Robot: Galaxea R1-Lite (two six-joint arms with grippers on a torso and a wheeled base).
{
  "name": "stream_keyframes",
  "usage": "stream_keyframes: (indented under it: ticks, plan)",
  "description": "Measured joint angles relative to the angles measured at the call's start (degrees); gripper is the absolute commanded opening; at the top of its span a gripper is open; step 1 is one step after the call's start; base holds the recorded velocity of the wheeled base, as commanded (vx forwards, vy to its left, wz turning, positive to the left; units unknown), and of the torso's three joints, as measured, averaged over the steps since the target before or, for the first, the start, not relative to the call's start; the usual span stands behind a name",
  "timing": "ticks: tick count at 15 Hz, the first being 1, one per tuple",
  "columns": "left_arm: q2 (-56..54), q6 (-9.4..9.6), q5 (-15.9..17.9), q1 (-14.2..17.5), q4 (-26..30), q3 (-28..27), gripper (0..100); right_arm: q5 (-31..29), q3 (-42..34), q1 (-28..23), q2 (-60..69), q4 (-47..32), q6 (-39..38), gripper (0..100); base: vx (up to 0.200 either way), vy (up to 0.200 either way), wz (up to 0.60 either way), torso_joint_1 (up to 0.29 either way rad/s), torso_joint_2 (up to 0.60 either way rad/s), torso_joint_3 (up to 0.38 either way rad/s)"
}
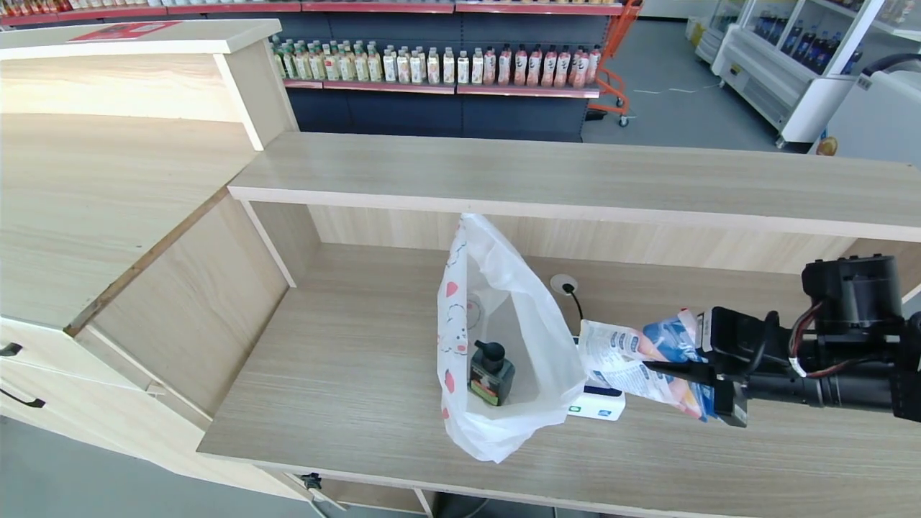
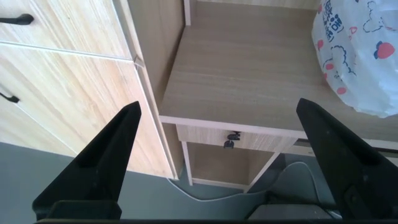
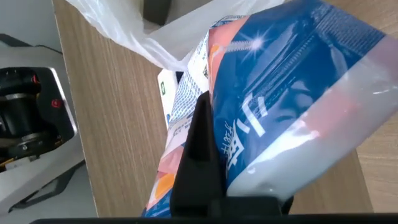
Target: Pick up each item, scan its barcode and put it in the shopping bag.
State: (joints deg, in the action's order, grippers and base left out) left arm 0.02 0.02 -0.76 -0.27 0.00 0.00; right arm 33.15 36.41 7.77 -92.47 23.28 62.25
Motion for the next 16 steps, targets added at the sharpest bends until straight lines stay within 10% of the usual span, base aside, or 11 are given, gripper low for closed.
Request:
stream_keyframes:
  ticks: [16]
  plan:
    - [0.0, -0.02, 0.0, 0.0, 0.0, 0.0, 100, 2.6, 4.5, -1.4, -13.5, 9.4, 11.3, 0, 0.0, 0.0, 0.0, 0.0, 0.0, 0.0]
